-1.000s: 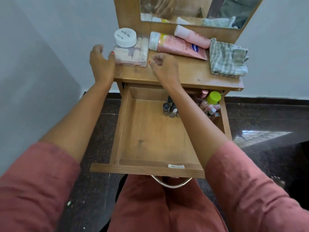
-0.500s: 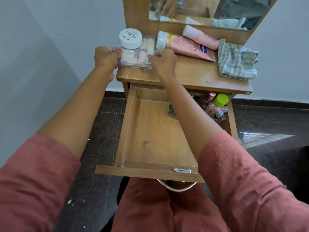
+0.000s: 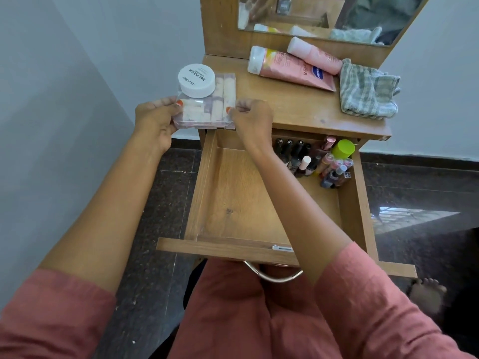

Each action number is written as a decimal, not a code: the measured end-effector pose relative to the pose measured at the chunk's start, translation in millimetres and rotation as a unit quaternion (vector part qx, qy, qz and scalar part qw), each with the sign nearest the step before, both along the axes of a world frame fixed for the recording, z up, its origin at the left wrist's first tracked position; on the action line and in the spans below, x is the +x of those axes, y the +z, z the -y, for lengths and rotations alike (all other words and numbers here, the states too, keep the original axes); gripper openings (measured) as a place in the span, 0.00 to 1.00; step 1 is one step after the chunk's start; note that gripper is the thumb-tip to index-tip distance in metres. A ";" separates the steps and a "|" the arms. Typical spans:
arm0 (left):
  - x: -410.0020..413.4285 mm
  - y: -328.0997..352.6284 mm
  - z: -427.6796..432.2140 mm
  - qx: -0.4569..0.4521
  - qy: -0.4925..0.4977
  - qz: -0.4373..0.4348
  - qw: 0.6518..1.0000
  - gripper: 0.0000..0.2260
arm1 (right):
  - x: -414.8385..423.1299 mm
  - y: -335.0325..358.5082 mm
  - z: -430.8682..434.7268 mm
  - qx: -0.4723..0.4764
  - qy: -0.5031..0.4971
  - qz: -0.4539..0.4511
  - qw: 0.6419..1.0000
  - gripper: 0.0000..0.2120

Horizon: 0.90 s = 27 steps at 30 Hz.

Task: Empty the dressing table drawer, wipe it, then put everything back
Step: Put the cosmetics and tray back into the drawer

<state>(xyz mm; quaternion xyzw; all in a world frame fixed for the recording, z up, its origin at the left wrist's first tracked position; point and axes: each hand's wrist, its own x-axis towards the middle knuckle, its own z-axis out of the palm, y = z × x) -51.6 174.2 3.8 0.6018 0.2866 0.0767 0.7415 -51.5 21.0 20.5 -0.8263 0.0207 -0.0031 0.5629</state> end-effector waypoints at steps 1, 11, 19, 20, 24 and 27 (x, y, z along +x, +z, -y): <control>-4.5 -0.7 1.4 -0.009 0.009 -0.002 1.000 0.05 | -5.3 -0.3 0.1 0.006 -0.002 -0.004 1.000 0.11; -40.4 -4.1 17.5 -0.084 0.006 -0.007 0.996 0.07 | -34.1 -9.1 12.4 0.099 -0.058 -0.061 0.992 0.16; -54.7 9.1 26.8 -0.069 -0.022 -0.018 0.997 0.04 | -47.6 -13.7 29.6 0.184 -0.049 -0.129 0.973 0.14; -54.8 11.8 28.3 -0.063 -0.027 -0.014 0.998 0.04 | -50.0 -13.1 31.4 0.193 -0.049 -0.132 0.971 0.13; -53.0 19.3 32.7 -0.019 -0.047 -0.017 0.999 0.09 | -60.4 -7.7 41.1 0.216 -0.039 -0.135 0.966 0.11; -54.3 20.0 35.6 0.028 -0.058 -0.029 0.998 0.11 | -69.8 -2.5 49.9 0.224 -0.027 -0.131 0.965 0.12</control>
